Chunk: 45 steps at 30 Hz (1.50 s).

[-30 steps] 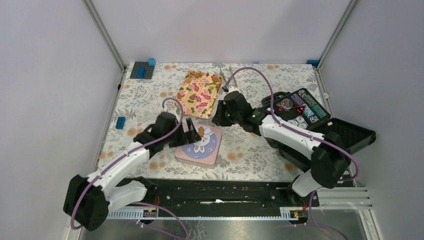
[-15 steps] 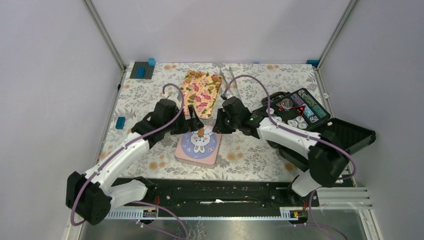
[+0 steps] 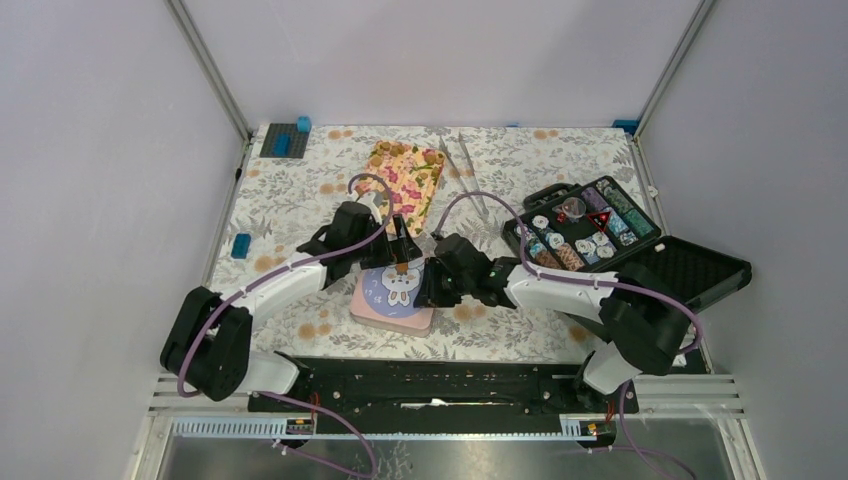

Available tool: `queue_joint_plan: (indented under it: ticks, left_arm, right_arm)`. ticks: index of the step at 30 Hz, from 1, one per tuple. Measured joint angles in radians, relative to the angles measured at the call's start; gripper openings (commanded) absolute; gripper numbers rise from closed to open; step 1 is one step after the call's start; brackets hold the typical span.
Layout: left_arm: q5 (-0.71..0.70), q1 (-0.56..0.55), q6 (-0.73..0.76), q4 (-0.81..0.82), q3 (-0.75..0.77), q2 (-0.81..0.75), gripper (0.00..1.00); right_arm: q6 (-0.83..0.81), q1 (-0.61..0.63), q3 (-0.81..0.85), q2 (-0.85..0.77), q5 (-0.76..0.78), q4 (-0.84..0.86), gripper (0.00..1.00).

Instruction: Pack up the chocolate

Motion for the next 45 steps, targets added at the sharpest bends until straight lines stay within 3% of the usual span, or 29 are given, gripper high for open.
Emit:
queue_joint_plan:
  ticks: [3,9,16,20,21,25,27,28,30,31,39,45]
  left_arm:
    - [0.003,0.0,-0.003,-0.001,0.0,-0.011,0.98]
    - [-0.047,0.0,0.01,-0.174,0.07,-0.126,0.99]
    - [-0.103,0.0,0.001,-0.117,0.105,-0.18,0.99]
    - [-0.11,0.002,-0.024,-0.048,0.034,-0.054,0.98]
    - [-0.108,0.004,-0.048,0.029,0.014,0.001,0.97]
    - [-0.107,0.005,-0.052,-0.01,0.023,0.001,0.99]
    - [-0.116,0.005,-0.045,-0.077,0.035,-0.028,0.99]
    - [-0.124,0.005,-0.039,-0.118,0.045,-0.053,0.99]
    - [-0.141,0.005,-0.024,-0.19,0.081,-0.104,0.99]
    - [-0.154,0.006,-0.013,-0.227,0.112,-0.136,0.99]
    - [-0.341,0.071,0.08,-0.42,0.372,-0.304,0.99]
    - [-0.414,0.245,0.111,-0.603,0.388,-0.284,0.99]
  right_arm:
    - [-0.021,0.002,0.023,0.004,0.016,-0.025,0.28]
    - [-0.107,0.002,0.122,-0.043,0.142,-0.175,0.28]
    - [-0.176,0.002,0.201,-0.148,0.273,-0.16,0.3]
    - [-0.193,0.002,0.196,-0.056,0.273,-0.144,0.29]
    - [-0.199,0.001,0.171,0.077,0.242,-0.145,0.28]
    - [-0.214,-0.002,0.222,0.104,0.226,-0.167,0.31]
    - [-0.236,-0.003,0.225,0.095,0.254,-0.198,0.39]
    - [-0.247,-0.005,0.225,0.085,0.277,-0.219,0.51]
    - [-0.266,-0.011,0.226,0.052,0.325,-0.254,0.96]
    - [-0.277,-0.019,0.229,0.026,0.353,-0.268,0.99]
    - [-0.335,-0.217,0.387,-0.132,0.622,-0.394,1.0]
    - [-0.366,-0.337,0.353,-0.282,0.784,-0.47,1.0]
